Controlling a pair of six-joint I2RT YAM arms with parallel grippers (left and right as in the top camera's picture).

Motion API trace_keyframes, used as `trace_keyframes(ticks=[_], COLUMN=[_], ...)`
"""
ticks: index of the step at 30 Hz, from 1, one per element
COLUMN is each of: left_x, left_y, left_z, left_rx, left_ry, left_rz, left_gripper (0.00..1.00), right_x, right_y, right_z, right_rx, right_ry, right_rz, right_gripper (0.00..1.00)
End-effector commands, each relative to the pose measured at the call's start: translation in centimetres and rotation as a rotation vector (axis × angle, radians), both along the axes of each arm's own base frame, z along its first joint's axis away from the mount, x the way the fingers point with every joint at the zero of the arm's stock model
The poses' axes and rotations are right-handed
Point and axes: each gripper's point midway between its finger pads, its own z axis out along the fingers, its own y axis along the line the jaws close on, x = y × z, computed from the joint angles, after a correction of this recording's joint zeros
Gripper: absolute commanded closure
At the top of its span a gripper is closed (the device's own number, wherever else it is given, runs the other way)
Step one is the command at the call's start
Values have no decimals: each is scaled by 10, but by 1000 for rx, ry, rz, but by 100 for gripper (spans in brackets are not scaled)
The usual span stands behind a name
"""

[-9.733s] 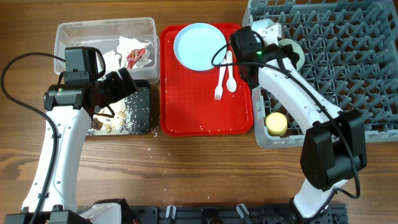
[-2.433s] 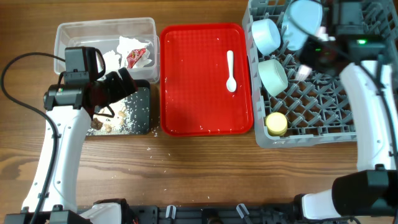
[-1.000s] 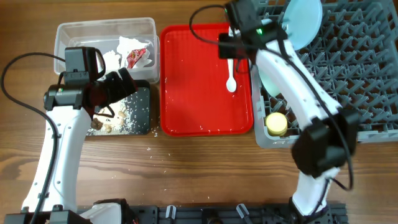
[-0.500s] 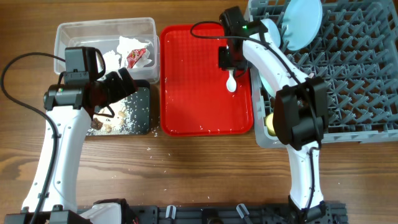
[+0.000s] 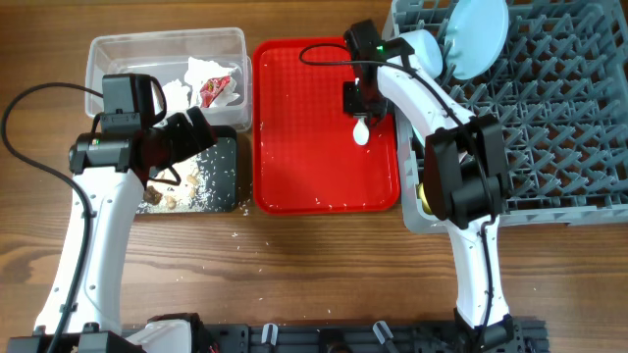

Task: Sort waste into correct bins and load items into the dishwasher rack
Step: 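Return the right gripper to the red tray and grasp the white spoon, then carry the spoon right and drop it into the dish rack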

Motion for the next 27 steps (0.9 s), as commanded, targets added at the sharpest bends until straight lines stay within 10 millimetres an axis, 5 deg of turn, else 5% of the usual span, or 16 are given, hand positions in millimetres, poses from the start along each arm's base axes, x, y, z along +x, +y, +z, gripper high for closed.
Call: trace_keyframes(ticks=[1,7,18,21,23,27], left_x=[3,3,3,3,3,3], left_y=[2,2,2,2,2,2], left_z=[6,6,6,6,6,6], left_rx=[7,7,7,7,7,7], left_ry=[-18,-18,-18,-18,-18,-18], left_rz=[-1,-1,-1,-1,-1,-1], left_gripper=[0,0,0,0,0,0], right_x=[-14,-18,-39,-48,-50,-60], right_y=[4,4,-6,-36,-85,-158], right_z=[-33,-9,195,221,229,216], right_rx=[17,25,116,54,-49,-105], right_ry=[89,85,-236,-281,-292,-221], right_rz=[5,10,89,0,-210,-501], right_gripper=[95,96,96,96,96,96])
